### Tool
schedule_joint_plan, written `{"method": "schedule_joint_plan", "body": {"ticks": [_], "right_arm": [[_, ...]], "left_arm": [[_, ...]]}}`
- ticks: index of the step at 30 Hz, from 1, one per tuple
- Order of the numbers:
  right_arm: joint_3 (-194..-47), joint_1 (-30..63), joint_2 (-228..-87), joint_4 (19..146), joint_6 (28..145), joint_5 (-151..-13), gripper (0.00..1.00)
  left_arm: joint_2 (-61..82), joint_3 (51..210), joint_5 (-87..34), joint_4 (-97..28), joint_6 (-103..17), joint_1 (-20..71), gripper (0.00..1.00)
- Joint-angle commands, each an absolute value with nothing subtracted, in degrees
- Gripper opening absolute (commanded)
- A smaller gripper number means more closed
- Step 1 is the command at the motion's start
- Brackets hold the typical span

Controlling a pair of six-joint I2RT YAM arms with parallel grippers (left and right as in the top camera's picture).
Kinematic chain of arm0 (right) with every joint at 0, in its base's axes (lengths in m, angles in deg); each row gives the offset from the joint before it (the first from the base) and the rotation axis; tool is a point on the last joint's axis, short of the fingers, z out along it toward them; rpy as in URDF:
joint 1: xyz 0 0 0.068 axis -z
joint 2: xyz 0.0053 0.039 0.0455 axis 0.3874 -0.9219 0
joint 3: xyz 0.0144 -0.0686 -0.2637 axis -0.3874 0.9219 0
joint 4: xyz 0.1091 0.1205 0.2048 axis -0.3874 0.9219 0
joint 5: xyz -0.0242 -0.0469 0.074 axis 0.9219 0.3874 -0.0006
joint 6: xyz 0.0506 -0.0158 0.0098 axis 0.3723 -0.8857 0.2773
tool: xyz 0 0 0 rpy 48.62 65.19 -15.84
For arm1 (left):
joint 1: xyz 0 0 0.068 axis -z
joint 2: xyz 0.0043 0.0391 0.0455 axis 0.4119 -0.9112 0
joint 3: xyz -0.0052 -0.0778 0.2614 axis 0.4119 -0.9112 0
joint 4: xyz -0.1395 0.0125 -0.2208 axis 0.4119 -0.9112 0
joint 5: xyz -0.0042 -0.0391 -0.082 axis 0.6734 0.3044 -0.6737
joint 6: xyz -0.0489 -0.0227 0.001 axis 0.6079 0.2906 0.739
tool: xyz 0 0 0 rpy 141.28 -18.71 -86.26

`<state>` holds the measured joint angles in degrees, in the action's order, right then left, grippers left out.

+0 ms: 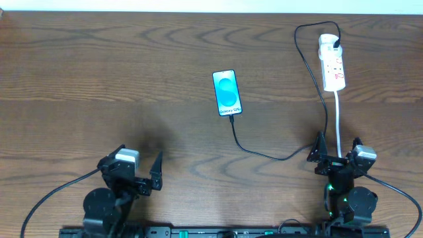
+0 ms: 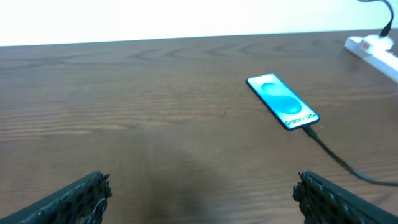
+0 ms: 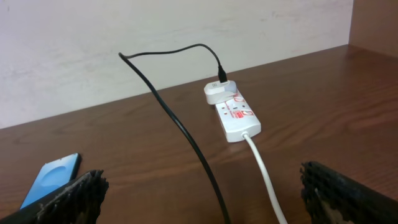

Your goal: Plug charger to phone and switch on socket

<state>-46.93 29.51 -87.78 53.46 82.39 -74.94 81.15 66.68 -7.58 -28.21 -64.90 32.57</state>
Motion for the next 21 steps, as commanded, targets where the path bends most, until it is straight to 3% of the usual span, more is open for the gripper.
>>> {"method": "schedule_joint_plan", "body": {"ticks": [1, 10, 21], "right_arm": [[-46.9, 29.6, -87.4, 53.7, 82.6, -74.5, 0.99], [-46.9, 29.6, -87.4, 53.7, 82.6, -74.5, 0.99], [-46.9, 29.6, -87.4, 53.7, 82.6, -74.5, 0.99]], "left_arm": [[81.9, 64.3, -5.9, -25.8, -66.0, 32.3, 0.98], [81.9, 57.4, -5.5, -14.3, -67.0, 32.3, 0.98], [81.9, 53.9, -3.6, -10.8, -68.1, 32.3, 0.98]]}}
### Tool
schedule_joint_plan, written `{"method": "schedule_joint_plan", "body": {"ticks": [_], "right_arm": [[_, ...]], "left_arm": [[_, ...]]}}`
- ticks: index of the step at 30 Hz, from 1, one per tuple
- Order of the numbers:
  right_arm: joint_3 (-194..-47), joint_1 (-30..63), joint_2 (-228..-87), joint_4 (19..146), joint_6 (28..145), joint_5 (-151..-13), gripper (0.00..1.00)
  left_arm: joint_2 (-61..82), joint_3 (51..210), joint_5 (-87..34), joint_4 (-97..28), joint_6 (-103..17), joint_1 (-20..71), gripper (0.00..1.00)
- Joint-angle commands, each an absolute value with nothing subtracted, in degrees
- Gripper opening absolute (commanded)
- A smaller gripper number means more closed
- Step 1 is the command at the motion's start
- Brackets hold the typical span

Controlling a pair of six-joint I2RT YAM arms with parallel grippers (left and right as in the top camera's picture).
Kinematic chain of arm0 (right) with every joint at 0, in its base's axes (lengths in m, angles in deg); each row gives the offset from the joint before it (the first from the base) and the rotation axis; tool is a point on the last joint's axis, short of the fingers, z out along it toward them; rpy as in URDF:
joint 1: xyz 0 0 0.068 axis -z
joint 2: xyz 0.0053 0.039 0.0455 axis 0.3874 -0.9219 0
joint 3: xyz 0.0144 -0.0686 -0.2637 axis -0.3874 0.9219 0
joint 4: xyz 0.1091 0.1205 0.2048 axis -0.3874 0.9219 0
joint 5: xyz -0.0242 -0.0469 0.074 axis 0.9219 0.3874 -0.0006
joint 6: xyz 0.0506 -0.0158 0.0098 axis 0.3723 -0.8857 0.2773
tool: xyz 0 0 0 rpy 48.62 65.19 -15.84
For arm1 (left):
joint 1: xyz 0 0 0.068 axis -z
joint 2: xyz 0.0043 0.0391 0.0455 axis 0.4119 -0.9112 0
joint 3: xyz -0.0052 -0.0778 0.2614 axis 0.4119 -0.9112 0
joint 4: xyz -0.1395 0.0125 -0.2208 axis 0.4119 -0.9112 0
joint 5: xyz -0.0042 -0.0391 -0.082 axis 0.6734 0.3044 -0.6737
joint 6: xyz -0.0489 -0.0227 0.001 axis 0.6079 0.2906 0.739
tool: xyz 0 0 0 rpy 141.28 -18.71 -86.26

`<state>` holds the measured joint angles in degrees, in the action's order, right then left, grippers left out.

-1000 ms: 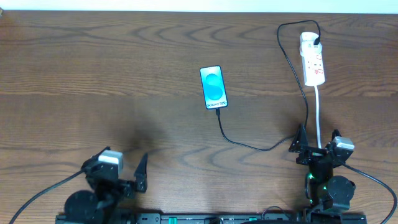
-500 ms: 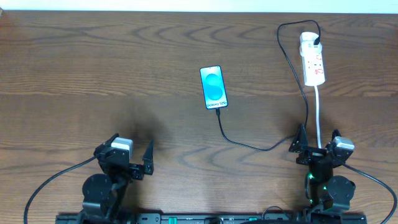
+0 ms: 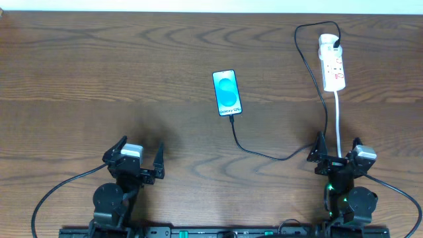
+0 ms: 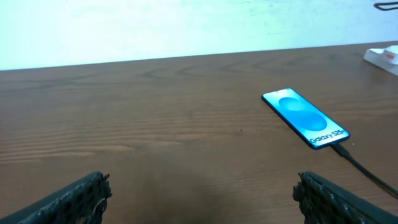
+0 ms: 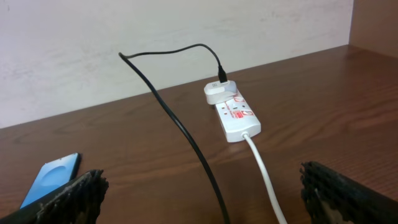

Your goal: Plug charger to phone and switch on socket

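Note:
A phone (image 3: pixel 227 92) with a lit blue screen lies face up mid-table; it also shows in the left wrist view (image 4: pixel 305 117). A black charger cable (image 3: pixel 264 153) runs from the phone's near end round to a white adapter in the white socket strip (image 3: pixel 332 65) at the far right. The strip (image 5: pixel 233 114) and the black cable (image 5: pixel 180 127) fill the right wrist view. My left gripper (image 3: pixel 139 156) stands open near the front left. My right gripper (image 3: pixel 338 149) stands open at the front right, straddling the cables.
The strip's white mains lead (image 3: pixel 339 122) runs from the strip toward the front edge, between my right gripper's fingers. The brown wooden table (image 3: pixel 99 79) meets a pale wall (image 5: pixel 93 43) at the back.
My left gripper has shifted slightly right and turned to face straight ahead; the phone sits further right in its view. The right arm, phone and cable have not moved.

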<state>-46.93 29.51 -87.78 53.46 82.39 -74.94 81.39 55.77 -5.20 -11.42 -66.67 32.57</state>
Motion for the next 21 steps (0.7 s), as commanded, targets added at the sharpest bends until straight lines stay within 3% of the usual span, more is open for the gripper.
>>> {"method": "schedule_joint_plan", "body": {"ticks": [1, 5, 21], "right_arm": [[-46.9, 29.6, -87.4, 53.7, 82.6, -74.5, 0.99], [-46.9, 29.6, -87.4, 53.7, 82.6, -74.5, 0.99], [-46.9, 29.6, -87.4, 53.7, 82.6, -74.5, 0.99]], "left_arm": [[81.9, 53.6, -3.1, -10.0, -68.1, 32.3, 0.98], [81.9, 50.9, -2.7, -3.9, -68.5, 32.3, 0.98], [81.9, 50.9, -1.5, -4.2, -68.4, 32.3, 0.98]]}}
